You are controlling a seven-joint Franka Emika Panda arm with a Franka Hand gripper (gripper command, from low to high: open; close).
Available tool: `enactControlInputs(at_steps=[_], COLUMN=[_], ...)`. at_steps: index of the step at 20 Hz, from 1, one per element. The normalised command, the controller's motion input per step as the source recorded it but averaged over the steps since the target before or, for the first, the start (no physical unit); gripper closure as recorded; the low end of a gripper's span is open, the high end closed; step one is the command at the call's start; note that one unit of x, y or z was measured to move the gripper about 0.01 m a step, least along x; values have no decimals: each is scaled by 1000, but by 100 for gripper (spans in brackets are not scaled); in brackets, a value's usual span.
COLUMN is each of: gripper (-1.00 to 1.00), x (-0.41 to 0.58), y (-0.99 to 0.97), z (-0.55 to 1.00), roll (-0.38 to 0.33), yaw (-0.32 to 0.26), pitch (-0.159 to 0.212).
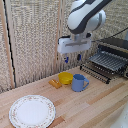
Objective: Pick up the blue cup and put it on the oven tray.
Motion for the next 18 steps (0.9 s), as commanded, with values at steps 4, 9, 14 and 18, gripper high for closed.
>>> enactControlInputs(at_steps=[4, 9, 14, 18], gripper=[-100, -100, -100, -100], x=[26, -69, -15, 37], y=[-719, -509, -206, -216], z=[-219, -272, -343, -336], roll=[11, 0, -10, -20], yaw=[89, 62, 15, -66], pitch=[0, 19, 3, 0])
